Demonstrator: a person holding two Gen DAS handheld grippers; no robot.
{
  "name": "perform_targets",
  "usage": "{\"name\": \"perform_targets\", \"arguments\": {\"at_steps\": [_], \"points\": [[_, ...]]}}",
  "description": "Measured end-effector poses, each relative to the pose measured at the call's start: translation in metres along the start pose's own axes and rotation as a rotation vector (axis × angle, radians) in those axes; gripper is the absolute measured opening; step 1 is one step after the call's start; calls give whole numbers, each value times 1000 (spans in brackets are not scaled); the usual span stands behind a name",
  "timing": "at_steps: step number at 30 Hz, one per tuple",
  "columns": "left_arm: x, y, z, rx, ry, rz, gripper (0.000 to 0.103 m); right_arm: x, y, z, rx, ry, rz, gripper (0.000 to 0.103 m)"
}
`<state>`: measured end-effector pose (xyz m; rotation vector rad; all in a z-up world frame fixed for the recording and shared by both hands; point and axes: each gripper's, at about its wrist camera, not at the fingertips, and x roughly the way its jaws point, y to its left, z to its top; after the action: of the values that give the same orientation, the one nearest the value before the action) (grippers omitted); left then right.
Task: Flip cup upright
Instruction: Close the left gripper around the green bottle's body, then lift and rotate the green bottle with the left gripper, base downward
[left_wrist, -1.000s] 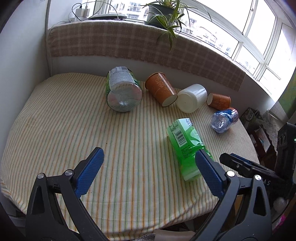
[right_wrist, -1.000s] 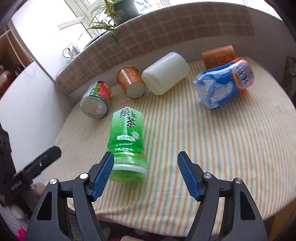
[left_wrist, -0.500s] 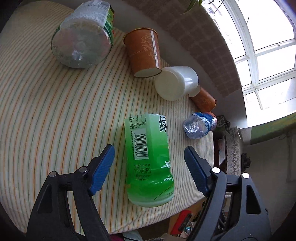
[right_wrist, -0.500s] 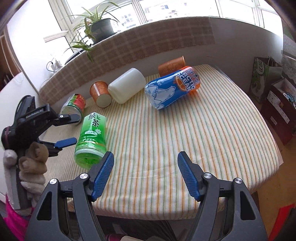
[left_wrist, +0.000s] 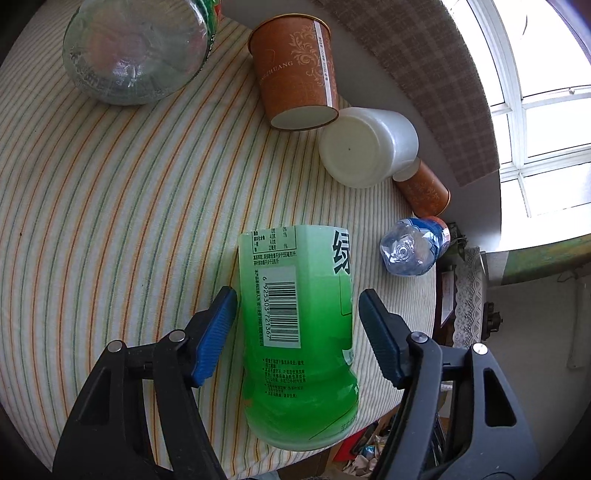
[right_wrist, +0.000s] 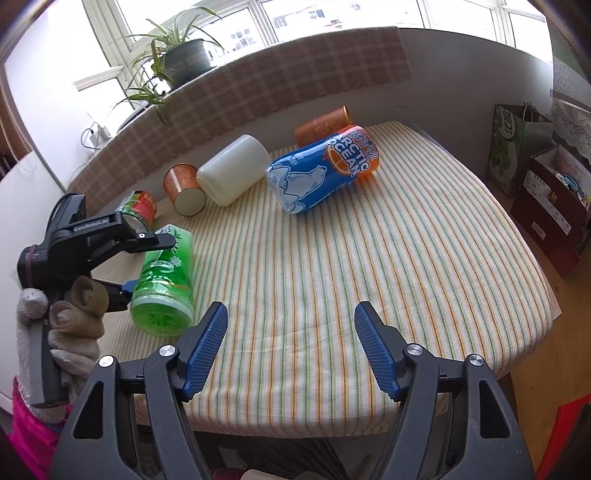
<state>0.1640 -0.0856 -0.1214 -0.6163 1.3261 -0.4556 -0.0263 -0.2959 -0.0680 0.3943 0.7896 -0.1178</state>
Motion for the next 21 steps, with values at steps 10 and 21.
{"name": "perform_targets", "arguments": {"at_steps": [10, 21], "points": [[6, -7, 0, 35, -7, 31, 59, 2, -6, 0, 39, 14, -5, 71], [-22, -37, -23, 265, -202, 169, 58, 9, 2, -3, 33, 36, 6, 71]]}}
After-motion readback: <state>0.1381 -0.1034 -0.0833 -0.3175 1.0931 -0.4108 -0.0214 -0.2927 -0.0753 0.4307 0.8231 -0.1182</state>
